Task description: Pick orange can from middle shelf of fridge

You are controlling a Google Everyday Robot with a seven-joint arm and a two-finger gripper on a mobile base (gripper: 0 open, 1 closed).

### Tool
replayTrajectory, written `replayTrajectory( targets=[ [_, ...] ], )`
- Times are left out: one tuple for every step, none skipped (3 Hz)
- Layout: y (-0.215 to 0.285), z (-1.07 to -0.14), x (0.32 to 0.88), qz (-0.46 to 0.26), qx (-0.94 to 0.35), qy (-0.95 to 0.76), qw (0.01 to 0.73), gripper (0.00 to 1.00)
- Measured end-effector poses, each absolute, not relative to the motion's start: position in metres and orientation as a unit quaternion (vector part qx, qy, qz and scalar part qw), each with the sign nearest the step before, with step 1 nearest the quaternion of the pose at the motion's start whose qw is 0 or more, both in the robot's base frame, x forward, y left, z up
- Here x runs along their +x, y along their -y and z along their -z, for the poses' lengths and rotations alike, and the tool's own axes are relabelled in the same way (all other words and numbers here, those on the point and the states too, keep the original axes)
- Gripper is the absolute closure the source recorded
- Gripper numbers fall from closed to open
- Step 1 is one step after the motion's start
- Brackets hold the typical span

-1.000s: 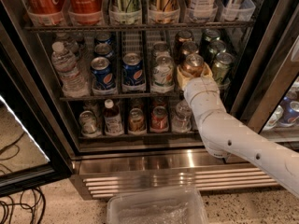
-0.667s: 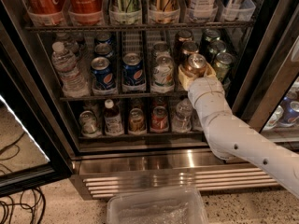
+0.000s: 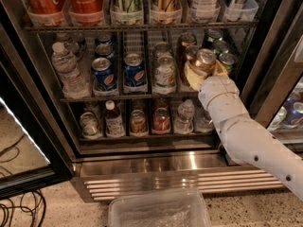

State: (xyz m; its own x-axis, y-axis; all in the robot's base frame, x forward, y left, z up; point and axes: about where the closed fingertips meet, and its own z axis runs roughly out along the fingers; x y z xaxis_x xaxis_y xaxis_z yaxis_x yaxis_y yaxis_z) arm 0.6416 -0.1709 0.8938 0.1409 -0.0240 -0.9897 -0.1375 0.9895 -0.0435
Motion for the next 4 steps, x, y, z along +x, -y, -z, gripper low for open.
replayTrajectory(
  targets=[
    [0.163,-0.896,0.629,-0.088,-0.076,-0.657,0.745,1.00],
    [0.132,-0.887,0.613,-0.165,-0.097,-0.666,0.721,1.00],
    [0.104,-0.880,0.595,-0.229,-0.123,-0.669,0.697,1.00],
    [0.089,-0.880,0.577,-0.266,-0.160,-0.662,0.683,1.00]
  ],
)
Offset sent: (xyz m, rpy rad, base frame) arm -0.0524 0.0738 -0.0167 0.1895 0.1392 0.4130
